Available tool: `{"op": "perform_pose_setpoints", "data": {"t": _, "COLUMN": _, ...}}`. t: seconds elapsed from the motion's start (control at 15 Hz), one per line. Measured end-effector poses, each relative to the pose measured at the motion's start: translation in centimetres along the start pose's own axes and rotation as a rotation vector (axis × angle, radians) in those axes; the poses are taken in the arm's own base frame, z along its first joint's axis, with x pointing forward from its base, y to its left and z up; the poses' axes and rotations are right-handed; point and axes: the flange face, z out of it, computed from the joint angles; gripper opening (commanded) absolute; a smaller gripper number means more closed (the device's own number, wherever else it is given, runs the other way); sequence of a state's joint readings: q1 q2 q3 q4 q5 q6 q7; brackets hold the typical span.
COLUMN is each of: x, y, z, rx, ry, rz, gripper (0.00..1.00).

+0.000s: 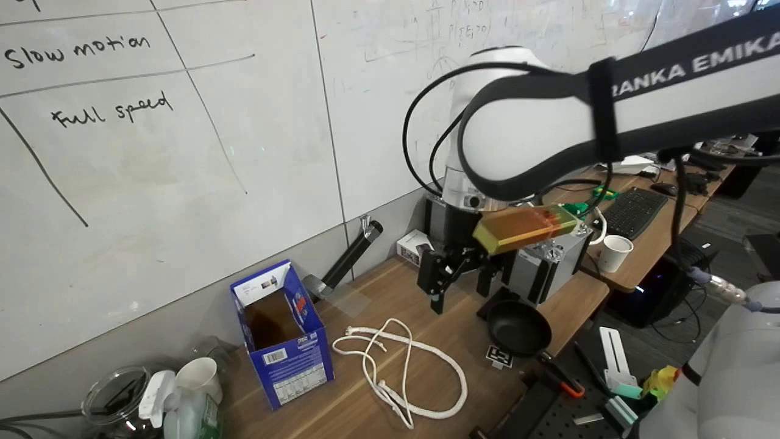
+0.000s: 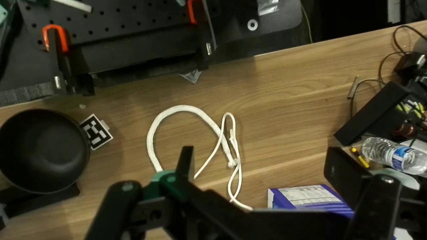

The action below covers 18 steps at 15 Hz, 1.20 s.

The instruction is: Pick up the white ropes from the counter and put them in the box

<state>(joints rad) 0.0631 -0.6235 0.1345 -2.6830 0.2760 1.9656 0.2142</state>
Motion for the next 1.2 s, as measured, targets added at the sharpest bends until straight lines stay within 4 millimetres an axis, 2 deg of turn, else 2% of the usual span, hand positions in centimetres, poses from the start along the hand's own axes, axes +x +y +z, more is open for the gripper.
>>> {"op": "perform_pose_setpoints", "data": {"t": 0.4, "x": 6.0, "y": 1.2, "z": 8.2, "rx": -0.089, "ry": 0.071, "rz": -0.062, "gripper": 1.00}}
{"op": "perform_pose_setpoints", "data": {"t": 0.73, "x": 9.6, "y": 2.3, "z": 15.5, "rx": -0.152, "ry": 0.067, "rz": -0.116, "gripper": 1.00}}
{"op": "perform_pose_setpoints", "data": {"t": 1.2, "x": 14.6, "y": 2.0, "z": 22.4, "rx": -0.196, "ry": 0.030, "rz": -0.152, "gripper": 1.00}}
